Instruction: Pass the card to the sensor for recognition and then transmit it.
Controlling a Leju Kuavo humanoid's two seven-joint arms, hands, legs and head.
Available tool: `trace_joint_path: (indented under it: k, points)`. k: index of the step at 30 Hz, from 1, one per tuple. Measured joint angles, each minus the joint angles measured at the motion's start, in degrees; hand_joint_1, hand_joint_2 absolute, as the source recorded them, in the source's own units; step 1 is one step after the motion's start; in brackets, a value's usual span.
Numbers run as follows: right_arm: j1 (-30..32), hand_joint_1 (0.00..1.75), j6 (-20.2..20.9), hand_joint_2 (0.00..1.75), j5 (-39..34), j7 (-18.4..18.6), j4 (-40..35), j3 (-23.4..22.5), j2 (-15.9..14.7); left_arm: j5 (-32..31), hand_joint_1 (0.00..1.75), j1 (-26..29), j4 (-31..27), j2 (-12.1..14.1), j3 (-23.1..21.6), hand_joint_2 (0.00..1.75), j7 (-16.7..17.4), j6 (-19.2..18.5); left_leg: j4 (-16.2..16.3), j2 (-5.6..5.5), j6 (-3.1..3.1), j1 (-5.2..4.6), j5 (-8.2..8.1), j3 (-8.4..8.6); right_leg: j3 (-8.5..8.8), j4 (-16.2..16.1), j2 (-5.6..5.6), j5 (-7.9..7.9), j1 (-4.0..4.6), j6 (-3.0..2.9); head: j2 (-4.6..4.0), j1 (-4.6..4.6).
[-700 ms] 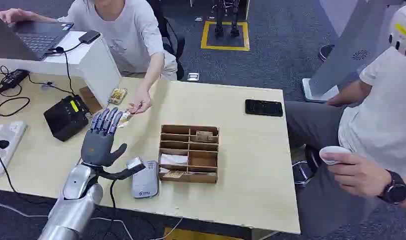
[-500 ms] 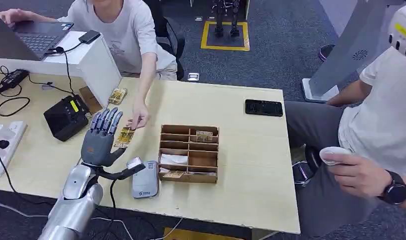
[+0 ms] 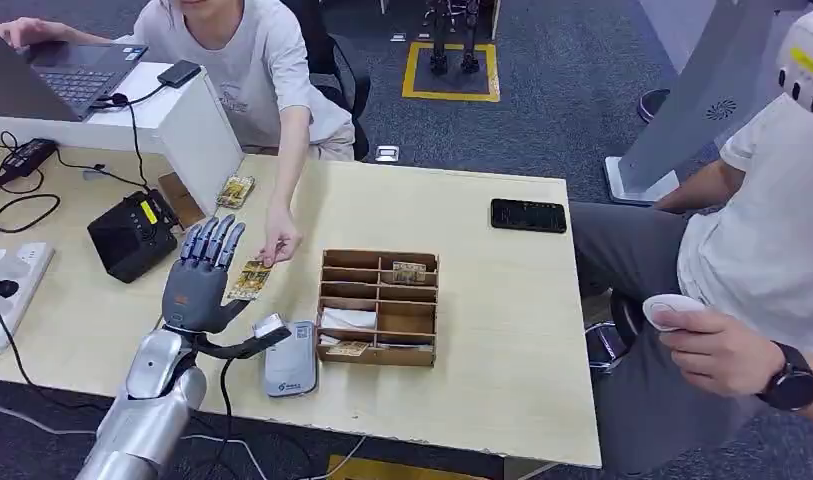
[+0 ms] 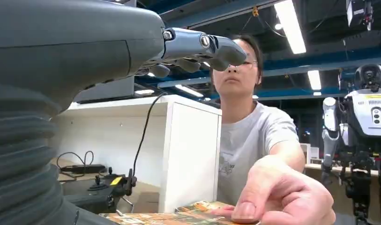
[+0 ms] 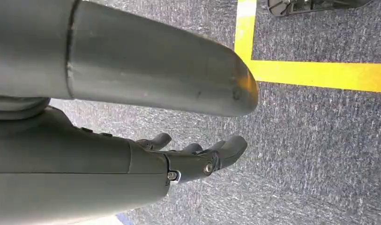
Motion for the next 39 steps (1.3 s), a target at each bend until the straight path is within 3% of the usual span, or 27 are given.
trace_joint_path:
  k: [8, 9, 10, 11, 34, 39]
  points:
    - [0.00, 0.00, 0.00, 0.00, 0.00, 0.00, 0.00, 0.00, 0.00, 0.00, 0.00, 0.00, 0.00, 0.00, 0.00, 1.75, 0.02, 0.00, 0.00, 0.00, 0.00, 0.00, 0.00, 0.00, 0.00, 0.00, 0.00, 0.00, 0.00, 0.00, 0.00, 0.00]
    - [0.00, 0.00, 0.00, 0.00, 0.00, 0.00, 0.00, 0.00, 0.00, 0.00, 0.72, 0.00, 0.00, 0.00, 0.00, 1.75, 0.02, 0.00, 0.00, 0.00, 0.00, 0.00, 0.00, 0.00, 0.00, 0.00, 0.00, 0.00, 0.00, 0.00, 0.00, 0.00]
    - [0.00, 0.00, 0.00, 0.00, 0.00, 0.00, 0.00, 0.00, 0.00, 0.00, 1.62, 0.00, 0.00, 0.00, 0.00, 1.75, 0.02, 0.00, 0.00, 0.00, 0.00, 0.00, 0.00, 0.00, 0.00, 0.00, 0.00, 0.00, 0.00, 0.00, 0.00, 0.00]
    - [0.00, 0.00, 0.00, 0.00, 0.00, 0.00, 0.00, 0.00, 0.00, 0.00, 1.75, 0.00, 0.00, 0.00, 0.00, 1.75, 0.02, 0.00, 0.00, 0.00, 0.00, 0.00, 0.00, 0.00, 0.00, 0.00, 0.00, 0.00, 0.00, 0.00, 0.00, 0.00]
    - [-0.01, 0.00, 0.00, 0.00, 2.12, -0.50, 0.00, -1.42, 0.07, 4.96, 1.75, 1.44, -0.11, 0.15, 0.00, 1.75, -1.38, 0.09, 0.00, -0.01, 0.00, 0.00, 0.00, 0.00, 0.00, 0.00, 0.00, 0.00, 0.00, 0.00, 0.00, 0.00]
    - [-0.01, 0.00, 0.02, 0.00, 2.99, -0.55, 0.00, -1.84, 0.07, 12.81, 1.75, 2.14, -1.11, 0.26, 0.00, 1.75, -3.67, -1.56, 0.00, 0.00, 0.00, 0.00, 0.00, 0.01, 0.00, 0.00, 0.01, 0.00, 0.00, 0.00, 0.00, 0.00]
